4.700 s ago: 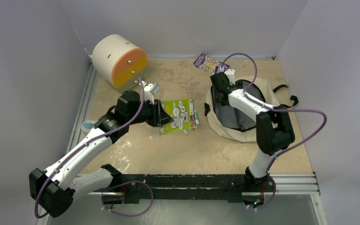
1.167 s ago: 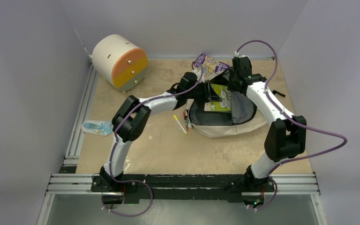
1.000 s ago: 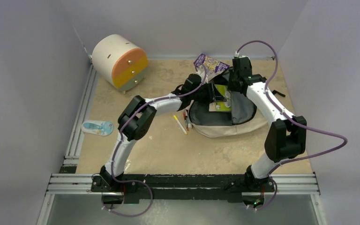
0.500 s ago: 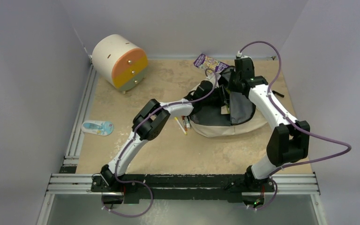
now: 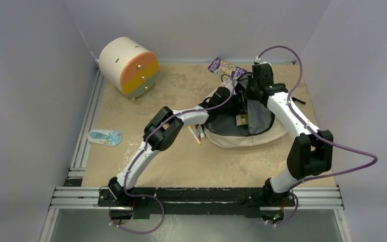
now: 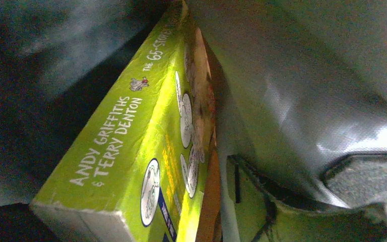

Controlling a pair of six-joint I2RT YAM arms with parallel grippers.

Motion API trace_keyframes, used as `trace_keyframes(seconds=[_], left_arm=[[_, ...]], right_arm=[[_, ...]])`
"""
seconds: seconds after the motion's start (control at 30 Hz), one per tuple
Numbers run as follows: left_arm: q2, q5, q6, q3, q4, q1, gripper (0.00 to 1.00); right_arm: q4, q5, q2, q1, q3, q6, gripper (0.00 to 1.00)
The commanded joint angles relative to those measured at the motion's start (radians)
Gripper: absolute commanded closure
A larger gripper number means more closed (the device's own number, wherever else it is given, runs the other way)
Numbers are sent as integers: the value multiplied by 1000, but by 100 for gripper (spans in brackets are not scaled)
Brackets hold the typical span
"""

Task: Pack the student bag
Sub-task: Place the book in the student bag.

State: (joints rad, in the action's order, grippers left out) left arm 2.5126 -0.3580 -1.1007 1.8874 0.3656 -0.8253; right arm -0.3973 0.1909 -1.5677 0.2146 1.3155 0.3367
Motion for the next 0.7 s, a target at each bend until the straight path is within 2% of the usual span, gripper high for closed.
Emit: trace_keyframes(seconds=[0.0, 0.17, 0.33, 0.5, 0.67], left_arm=[[-158, 4, 75, -2, 32, 17, 35], [-273, -15, 121, -93, -28, 50, 30], [-428, 30, 214, -218, -119, 79, 28], [-580, 38, 241, -429, -102, 142, 26], [-714, 26, 331, -499, -143, 172, 24]], right_arm=[[34, 0, 54, -3, -7, 6, 100], [31, 32, 56, -11, -23, -4, 100], [38, 37, 55, -17, -47, -8, 94], [35, 76, 49, -22, -64, -20, 90], [15, 148, 33, -27, -70, -32, 85]])
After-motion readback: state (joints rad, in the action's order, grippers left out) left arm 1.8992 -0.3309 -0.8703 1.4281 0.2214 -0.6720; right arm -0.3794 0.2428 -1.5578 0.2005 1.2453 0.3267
